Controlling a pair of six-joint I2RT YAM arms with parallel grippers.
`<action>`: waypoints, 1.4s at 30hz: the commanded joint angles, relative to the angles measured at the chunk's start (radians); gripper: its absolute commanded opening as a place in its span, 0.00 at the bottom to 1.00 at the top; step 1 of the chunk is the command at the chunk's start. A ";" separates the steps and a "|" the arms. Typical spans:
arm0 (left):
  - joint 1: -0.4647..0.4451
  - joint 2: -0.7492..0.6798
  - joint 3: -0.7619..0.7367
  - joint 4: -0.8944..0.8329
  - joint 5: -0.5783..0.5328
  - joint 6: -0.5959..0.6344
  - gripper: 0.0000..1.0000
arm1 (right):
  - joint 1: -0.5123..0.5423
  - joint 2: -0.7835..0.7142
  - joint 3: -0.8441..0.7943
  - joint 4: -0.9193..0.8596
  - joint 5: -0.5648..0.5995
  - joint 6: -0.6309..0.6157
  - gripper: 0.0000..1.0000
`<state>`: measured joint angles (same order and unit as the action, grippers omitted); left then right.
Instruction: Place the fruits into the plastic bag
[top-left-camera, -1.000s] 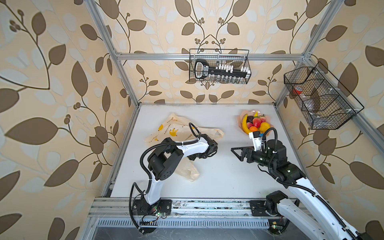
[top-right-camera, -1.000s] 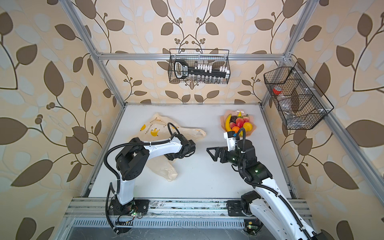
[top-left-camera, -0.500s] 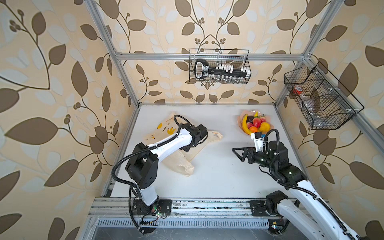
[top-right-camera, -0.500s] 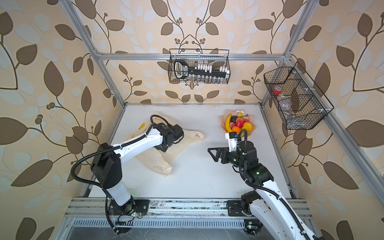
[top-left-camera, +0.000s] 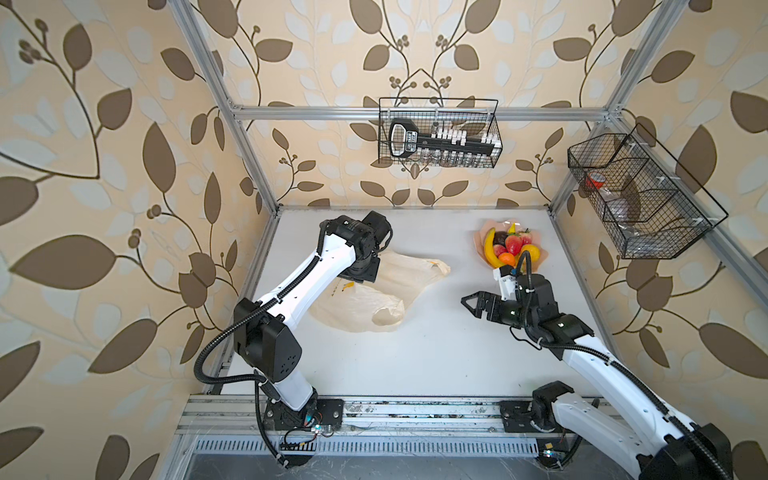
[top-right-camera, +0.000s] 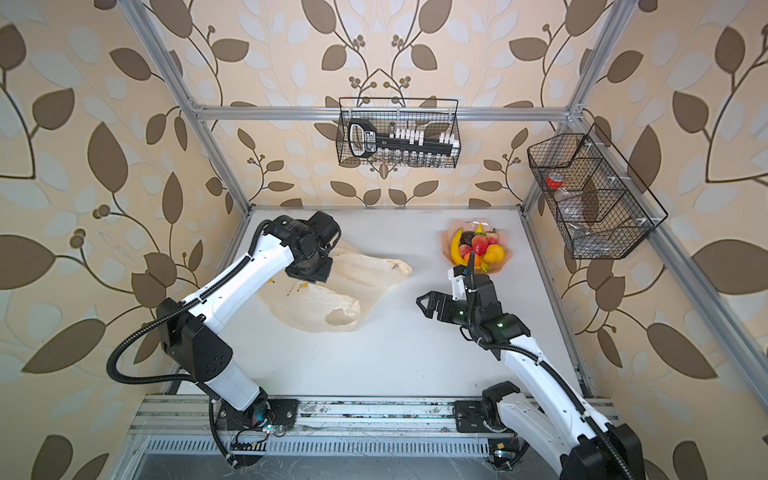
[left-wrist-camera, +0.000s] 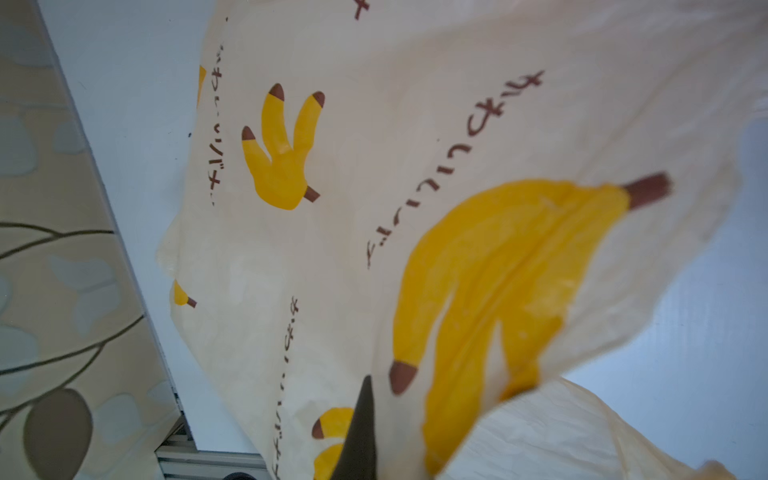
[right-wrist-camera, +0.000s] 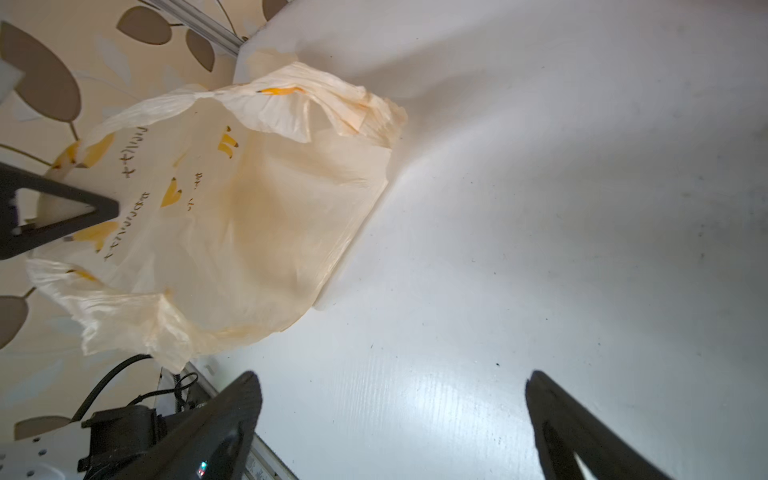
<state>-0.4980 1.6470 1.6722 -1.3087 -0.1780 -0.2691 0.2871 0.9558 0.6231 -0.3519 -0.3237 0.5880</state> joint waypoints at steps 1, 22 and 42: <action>0.030 -0.009 0.094 -0.049 0.158 -0.024 0.00 | -0.052 0.062 0.115 -0.059 0.082 -0.008 1.00; 0.075 -0.083 -0.096 0.168 0.399 -0.231 0.00 | -0.092 0.382 0.367 -0.056 -0.077 -0.070 0.90; 0.073 -0.198 -0.193 0.226 0.497 -0.199 0.00 | 0.109 0.404 0.333 -0.077 0.280 -0.336 0.93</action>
<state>-0.4305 1.4979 1.4853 -1.1023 0.2756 -0.4747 0.4103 1.3464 0.9165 -0.4255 -0.0986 0.3599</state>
